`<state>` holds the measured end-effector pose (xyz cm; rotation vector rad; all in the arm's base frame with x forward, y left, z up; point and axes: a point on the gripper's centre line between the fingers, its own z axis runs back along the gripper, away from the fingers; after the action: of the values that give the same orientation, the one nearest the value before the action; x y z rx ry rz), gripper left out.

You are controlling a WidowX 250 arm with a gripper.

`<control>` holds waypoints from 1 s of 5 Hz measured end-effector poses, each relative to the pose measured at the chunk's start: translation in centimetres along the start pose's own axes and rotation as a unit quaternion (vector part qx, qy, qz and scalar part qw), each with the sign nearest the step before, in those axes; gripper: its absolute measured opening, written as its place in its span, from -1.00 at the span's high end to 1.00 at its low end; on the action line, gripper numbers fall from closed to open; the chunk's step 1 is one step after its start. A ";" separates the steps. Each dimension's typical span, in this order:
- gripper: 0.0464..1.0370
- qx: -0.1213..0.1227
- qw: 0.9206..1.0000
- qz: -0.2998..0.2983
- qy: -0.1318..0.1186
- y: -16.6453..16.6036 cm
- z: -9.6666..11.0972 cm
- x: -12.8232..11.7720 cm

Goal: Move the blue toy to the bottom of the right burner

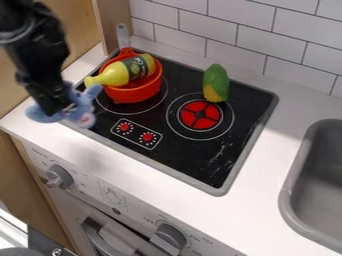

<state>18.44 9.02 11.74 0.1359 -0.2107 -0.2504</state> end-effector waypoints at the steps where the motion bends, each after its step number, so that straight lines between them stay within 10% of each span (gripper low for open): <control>1: 0.98 -0.002 0.999 0.027 0.020 -2.3 0.9 1.1; 5: 0.98 0.025 0.993 0.118 -0.002 -6.9 -1.2 6.9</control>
<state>23.66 0.78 10.85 0.1587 -0.2359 -0.0096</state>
